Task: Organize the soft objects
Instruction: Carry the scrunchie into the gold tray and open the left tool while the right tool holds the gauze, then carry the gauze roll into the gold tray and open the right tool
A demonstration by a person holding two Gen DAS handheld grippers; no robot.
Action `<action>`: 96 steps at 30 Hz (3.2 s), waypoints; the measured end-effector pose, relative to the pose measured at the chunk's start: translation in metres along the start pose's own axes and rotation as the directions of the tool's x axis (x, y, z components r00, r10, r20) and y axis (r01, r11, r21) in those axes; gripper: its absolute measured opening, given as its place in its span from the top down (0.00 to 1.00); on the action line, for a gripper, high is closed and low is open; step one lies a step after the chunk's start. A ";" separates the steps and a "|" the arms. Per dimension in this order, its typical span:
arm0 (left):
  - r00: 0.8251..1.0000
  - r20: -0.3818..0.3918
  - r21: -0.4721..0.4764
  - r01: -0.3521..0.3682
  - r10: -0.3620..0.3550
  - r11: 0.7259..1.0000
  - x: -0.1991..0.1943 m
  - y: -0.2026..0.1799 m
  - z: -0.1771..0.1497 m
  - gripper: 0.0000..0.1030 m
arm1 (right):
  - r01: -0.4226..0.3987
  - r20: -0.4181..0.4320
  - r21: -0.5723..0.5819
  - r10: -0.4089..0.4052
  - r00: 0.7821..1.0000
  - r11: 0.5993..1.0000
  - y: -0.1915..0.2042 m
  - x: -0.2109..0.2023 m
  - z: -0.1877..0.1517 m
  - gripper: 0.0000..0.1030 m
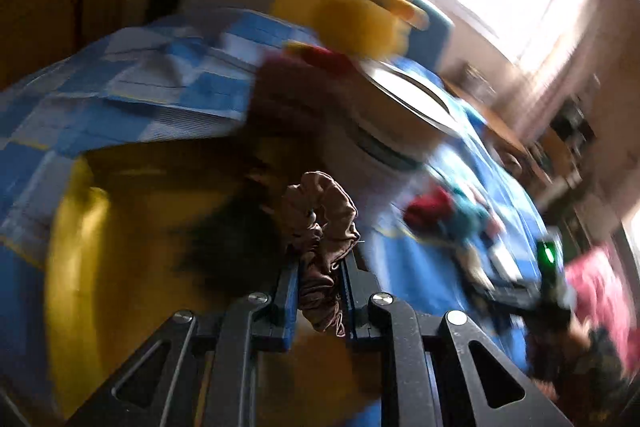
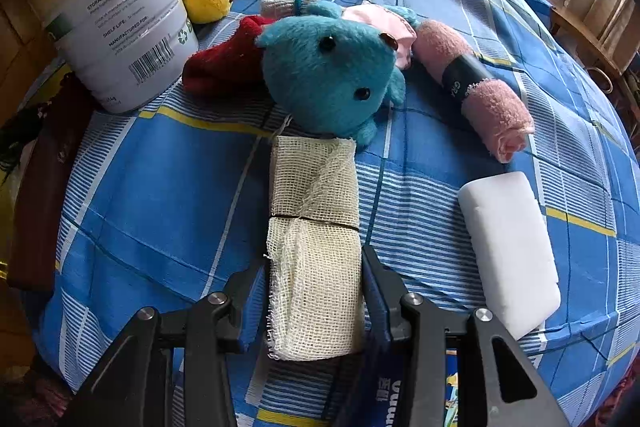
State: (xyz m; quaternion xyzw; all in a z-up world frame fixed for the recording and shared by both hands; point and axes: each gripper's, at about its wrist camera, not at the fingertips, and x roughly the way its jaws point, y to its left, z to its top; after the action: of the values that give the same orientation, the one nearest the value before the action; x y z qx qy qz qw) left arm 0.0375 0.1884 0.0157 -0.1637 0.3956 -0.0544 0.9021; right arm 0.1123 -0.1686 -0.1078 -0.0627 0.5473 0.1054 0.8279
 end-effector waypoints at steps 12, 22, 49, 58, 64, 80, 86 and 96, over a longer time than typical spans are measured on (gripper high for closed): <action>0.983 -0.099 -0.089 -0.161 0.152 0.983 0.085 0.072 0.035 0.70 | 0.019 0.008 -0.014 -0.019 1.000 1.000 0.012 -0.002 -0.006 0.57; 0.979 -0.109 -0.134 -0.187 0.174 0.973 0.072 0.077 0.018 0.23 | 0.038 0.001 -0.020 -0.038 0.999 0.999 0.017 -0.007 -0.006 0.59; 0.987 -0.055 -0.057 -0.156 0.153 0.986 -0.003 0.070 -0.036 0.19 | 0.198 0.297 0.165 -0.240 0.924 0.966 0.035 -0.154 0.288 0.60; 0.979 -0.039 -0.087 -0.204 0.202 0.975 -0.012 0.083 -0.038 0.19 | 0.045 0.461 -0.318 0.113 0.880 0.947 0.234 -0.202 0.316 0.60; 0.968 -0.017 -0.133 -0.250 0.250 0.959 -0.023 0.092 -0.040 0.19 | -0.030 0.239 -0.655 0.244 0.940 0.755 0.329 -0.158 0.194 0.60; 0.941 0.052 -0.142 -0.324 0.334 0.935 -0.052 0.089 -0.052 0.18 | -0.201 -0.056 -0.564 0.206 0.977 0.801 0.337 -0.027 0.066 0.59; 0.942 0.064 -0.132 -0.321 0.331 0.938 -0.057 0.085 -0.056 0.14 | -0.223 -0.084 -0.496 0.209 0.974 0.839 0.335 -0.012 0.056 0.55; 0.946 0.052 -0.100 -0.315 0.321 0.944 -0.053 0.074 -0.062 0.14 | -0.265 0.000 -0.434 0.294 0.956 0.861 0.308 -0.043 0.053 0.37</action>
State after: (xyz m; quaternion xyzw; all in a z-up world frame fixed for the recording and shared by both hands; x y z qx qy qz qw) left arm -0.0463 0.2540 -0.0115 -0.1401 0.3883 0.1155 0.9034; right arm 0.0687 0.1377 -0.0442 -0.1597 0.4862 0.3440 0.7872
